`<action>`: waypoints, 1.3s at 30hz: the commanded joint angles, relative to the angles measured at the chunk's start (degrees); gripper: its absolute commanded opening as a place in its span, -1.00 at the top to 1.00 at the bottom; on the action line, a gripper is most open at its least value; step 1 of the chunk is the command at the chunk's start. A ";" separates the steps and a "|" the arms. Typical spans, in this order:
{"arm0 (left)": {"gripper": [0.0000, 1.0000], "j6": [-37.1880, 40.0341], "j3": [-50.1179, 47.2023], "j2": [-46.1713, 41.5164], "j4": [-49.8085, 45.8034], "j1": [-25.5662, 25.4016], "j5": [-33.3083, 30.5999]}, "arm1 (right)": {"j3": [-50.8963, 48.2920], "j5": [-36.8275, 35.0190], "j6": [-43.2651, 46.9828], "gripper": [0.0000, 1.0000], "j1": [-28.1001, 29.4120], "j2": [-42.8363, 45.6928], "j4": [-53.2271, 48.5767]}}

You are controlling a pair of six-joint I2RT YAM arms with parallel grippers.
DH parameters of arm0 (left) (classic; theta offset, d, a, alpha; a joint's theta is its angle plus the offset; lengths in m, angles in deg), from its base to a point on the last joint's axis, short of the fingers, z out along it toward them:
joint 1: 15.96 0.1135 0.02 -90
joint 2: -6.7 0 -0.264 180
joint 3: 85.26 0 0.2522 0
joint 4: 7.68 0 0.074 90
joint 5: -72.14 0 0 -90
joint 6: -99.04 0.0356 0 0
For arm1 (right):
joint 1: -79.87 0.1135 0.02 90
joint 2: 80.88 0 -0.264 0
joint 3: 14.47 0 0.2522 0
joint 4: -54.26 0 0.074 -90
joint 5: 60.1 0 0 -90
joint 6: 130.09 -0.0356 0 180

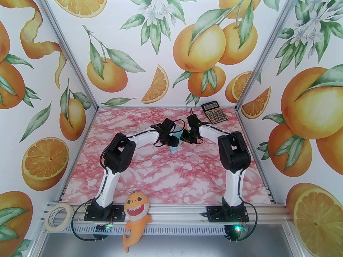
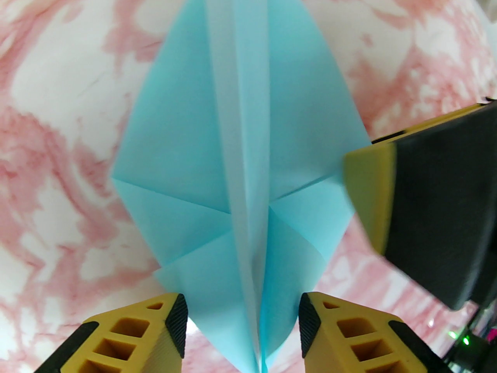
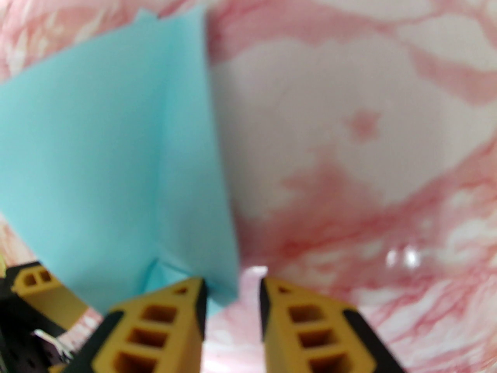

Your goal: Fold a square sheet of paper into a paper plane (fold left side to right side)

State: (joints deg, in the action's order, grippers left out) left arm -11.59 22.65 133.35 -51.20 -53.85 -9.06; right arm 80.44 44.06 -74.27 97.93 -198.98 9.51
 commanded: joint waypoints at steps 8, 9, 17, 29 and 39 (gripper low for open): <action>-0.13 -2.57 -2.21 -3.54 3.50 1.41 1.62 | -1.21 1.05 0.16 0.64 -0.05 0.59 0.95; -0.14 -2.65 -2.01 -3.16 3.91 1.38 2.90 | -1.31 1.05 0.15 0.64 0.00 0.51 1.04; -0.05 -3.09 -0.60 -0.92 4.08 1.25 5.48 | -1.18 1.01 0.20 0.64 -0.05 0.59 0.96; -0.12 -0.13 1.11 -0.10 2.92 -0.24 6.22 | -0.83 1.14 0.23 0.64 -0.14 0.15 0.72; 0.00 1.17 3.77 1.60 -0.58 -0.88 2.50 | -1.22 1.32 0.16 0.64 -0.14 0.50 0.76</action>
State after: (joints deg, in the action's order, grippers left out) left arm -11.65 23.59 133.44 -49.61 -54.40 -4.41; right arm 79.85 44.49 -74.27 97.93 -198.98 9.69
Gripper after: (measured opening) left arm 0.511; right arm 0.177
